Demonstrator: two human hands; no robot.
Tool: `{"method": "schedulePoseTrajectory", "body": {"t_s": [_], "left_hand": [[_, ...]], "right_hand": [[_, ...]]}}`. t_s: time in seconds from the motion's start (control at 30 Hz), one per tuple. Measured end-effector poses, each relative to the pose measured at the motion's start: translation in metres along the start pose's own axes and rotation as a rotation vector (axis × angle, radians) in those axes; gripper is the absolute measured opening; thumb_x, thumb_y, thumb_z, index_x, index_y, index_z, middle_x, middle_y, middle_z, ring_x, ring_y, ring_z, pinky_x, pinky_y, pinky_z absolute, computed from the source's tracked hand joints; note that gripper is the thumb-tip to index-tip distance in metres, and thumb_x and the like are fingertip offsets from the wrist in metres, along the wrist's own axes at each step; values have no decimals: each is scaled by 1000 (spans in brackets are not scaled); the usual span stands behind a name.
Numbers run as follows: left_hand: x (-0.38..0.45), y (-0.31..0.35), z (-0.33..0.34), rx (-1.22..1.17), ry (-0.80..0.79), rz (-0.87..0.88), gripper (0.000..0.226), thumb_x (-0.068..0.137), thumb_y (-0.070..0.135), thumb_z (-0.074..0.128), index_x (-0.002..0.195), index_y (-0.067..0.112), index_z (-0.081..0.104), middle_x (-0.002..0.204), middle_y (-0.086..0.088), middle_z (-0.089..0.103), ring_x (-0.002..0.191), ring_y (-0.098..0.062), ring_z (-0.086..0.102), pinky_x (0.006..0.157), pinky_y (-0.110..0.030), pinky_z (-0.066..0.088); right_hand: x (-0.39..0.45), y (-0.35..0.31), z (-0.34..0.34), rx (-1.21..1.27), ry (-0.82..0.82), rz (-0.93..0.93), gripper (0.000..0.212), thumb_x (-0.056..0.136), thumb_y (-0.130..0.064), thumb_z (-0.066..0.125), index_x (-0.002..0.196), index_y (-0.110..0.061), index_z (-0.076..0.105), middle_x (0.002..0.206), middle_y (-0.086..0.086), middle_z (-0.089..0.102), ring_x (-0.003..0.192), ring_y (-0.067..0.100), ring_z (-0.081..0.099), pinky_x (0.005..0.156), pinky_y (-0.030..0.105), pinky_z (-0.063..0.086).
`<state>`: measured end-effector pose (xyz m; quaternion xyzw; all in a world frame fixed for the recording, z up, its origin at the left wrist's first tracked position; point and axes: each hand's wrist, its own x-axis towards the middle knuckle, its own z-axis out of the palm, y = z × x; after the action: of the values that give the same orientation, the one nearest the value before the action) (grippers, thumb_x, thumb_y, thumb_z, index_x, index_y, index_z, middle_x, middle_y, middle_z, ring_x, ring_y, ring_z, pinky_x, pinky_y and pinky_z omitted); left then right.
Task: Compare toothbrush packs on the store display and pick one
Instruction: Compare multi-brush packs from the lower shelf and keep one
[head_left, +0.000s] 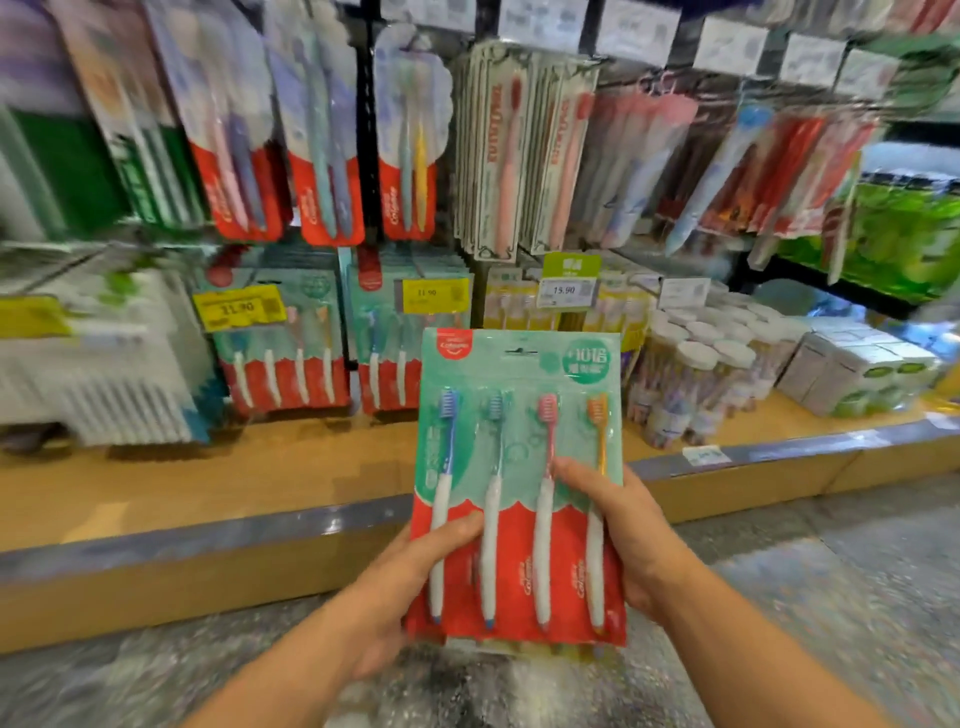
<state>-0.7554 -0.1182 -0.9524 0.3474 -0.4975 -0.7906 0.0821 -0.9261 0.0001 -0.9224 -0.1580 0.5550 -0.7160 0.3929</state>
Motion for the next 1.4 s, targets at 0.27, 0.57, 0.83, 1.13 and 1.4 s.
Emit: {"method": "schedulePoseTrajectory", "body": {"t_s": [0.27,0.57,0.83,1.13,1.4], "left_hand": [[-23,15,10,109,51,98,68,71,48,79,134,27,61,113,-9,80,103,-30,77,93,-51,61],[-36,0,-16,117,-131,-152,64,83,59,69,131,17,67,125,-21,73,118,-41,69,90,-68,54],[-27,1,-15,178,-60,-115,76,68,62,78,128,18,67,110,-18,79,100,-37,76,81,-59,61],[-19,-31,-37,103,-30,-154,98,57,68,89,138,28,52,112,-14,79,98,-36,77,78,-58,61],[-18,-54,-76,44,17,-228,98,57,68,90,140,33,51,120,-13,77,106,-40,75,96,-71,51]], "right_hand": [[-16,-11,6,98,-126,79,72,88,-68,52,133,-14,68,118,23,75,104,41,74,89,52,62],[-29,-12,25,1,-110,87,76,90,-77,46,135,-20,69,120,22,74,105,40,73,90,55,60],[-26,-11,22,23,-109,63,68,95,-71,38,114,-18,76,101,17,80,78,30,78,66,40,66],[-14,14,29,-26,-121,133,73,84,-75,45,120,-19,74,102,20,79,75,33,78,59,40,64],[-3,49,48,-98,-125,292,82,84,-86,44,109,-17,83,124,28,71,118,49,66,107,65,48]]}}
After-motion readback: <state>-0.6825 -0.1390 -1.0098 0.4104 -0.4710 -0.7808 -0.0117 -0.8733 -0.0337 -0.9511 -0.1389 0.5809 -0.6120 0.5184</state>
